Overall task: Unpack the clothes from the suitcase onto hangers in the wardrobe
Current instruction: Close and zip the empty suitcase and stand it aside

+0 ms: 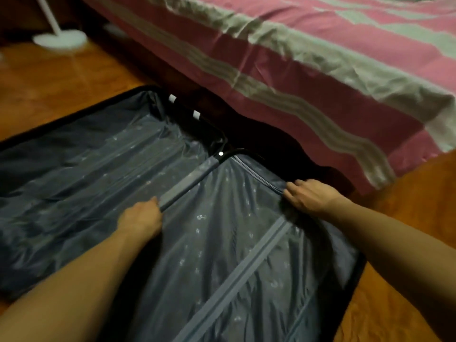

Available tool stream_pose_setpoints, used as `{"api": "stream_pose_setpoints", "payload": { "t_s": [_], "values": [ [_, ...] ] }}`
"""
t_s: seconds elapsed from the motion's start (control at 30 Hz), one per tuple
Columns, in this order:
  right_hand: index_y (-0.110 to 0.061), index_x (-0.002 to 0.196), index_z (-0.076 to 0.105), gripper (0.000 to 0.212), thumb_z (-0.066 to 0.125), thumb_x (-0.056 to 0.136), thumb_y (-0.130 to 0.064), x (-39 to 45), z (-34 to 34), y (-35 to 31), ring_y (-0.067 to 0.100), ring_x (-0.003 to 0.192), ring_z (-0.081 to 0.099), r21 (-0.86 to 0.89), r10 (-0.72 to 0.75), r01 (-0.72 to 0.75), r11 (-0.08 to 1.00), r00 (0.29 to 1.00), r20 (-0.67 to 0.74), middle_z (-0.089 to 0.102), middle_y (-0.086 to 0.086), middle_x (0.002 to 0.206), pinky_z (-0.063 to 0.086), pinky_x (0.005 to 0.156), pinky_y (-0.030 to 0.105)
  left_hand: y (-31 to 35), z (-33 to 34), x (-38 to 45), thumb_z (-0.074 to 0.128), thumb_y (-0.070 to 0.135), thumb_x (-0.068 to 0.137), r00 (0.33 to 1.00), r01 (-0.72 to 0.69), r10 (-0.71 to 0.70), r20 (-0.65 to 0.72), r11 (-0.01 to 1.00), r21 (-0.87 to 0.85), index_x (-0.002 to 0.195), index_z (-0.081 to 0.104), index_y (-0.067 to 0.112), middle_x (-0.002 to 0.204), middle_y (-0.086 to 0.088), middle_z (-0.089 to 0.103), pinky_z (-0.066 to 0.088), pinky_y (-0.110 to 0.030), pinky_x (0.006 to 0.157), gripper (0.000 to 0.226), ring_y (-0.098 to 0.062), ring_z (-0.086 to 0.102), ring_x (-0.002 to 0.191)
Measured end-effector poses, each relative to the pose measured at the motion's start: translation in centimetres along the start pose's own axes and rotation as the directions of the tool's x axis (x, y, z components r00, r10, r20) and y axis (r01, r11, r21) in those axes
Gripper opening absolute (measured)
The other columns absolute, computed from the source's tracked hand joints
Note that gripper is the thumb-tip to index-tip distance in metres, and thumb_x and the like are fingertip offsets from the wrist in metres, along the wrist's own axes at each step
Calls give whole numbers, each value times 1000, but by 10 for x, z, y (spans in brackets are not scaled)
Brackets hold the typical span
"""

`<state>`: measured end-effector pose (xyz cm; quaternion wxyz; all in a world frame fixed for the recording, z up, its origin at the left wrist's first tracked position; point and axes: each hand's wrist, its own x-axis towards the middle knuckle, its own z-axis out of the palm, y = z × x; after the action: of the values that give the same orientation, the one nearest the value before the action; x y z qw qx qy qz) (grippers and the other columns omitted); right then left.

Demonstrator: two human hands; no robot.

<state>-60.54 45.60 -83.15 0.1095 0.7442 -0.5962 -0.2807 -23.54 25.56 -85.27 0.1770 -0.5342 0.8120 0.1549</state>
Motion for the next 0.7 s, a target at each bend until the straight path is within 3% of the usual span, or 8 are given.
{"api": "stream_pose_setpoints", "payload": {
  "t_s": [0.1,0.23,0.33,0.43,0.53,0.7],
  "values": [
    [-3,92,60,18,46,93,-14,73,-12,10,31,58,55,36,-63,67,997,991,-116,56,14,80,33,45,35,-4,4,2,41,29,103,1000,-2,2,-19,1000,-1,120,55,27,121,-12,67,50,-39,87,22,-35,64,107],
    [-3,124,52,39,24,103,-21,147,-31,26,32,87,60,62,-114,129,990,974,-195,56,14,110,43,61,40,-12,-4,10,38,37,107,999,-5,7,45,998,-58,117,59,30,120,-7,67,50,-39,91,25,-31,63,107],
    [-8,124,51,35,26,105,-23,178,-38,35,29,95,60,115,-137,160,980,973,-187,54,11,116,46,70,39,-12,-5,12,38,36,107,996,-22,28,89,997,-70,124,58,33,124,-6,67,49,-40,94,26,-30,62,110],
    [-8,121,53,33,28,104,-22,198,-34,37,30,92,60,107,-146,169,980,970,-195,55,11,112,49,69,41,-11,0,9,36,38,108,997,-18,23,78,998,-60,138,52,35,132,-8,64,48,-39,98,34,-31,61,117],
    [-8,122,55,35,30,101,-20,211,-33,36,30,93,61,84,-151,170,982,968,-201,58,11,111,47,66,40,-8,-2,5,35,38,109,997,-8,14,79,997,-72,144,48,34,136,-9,62,47,-38,100,37,-31,59,120],
    [-12,127,53,30,39,101,-19,224,-53,32,28,108,57,41,-129,136,990,982,-141,58,8,120,43,75,36,-9,-13,4,35,37,108,988,-35,44,146,998,-59,150,40,34,143,-11,57,44,-38,104,43,-32,55,127]
  ]
}}
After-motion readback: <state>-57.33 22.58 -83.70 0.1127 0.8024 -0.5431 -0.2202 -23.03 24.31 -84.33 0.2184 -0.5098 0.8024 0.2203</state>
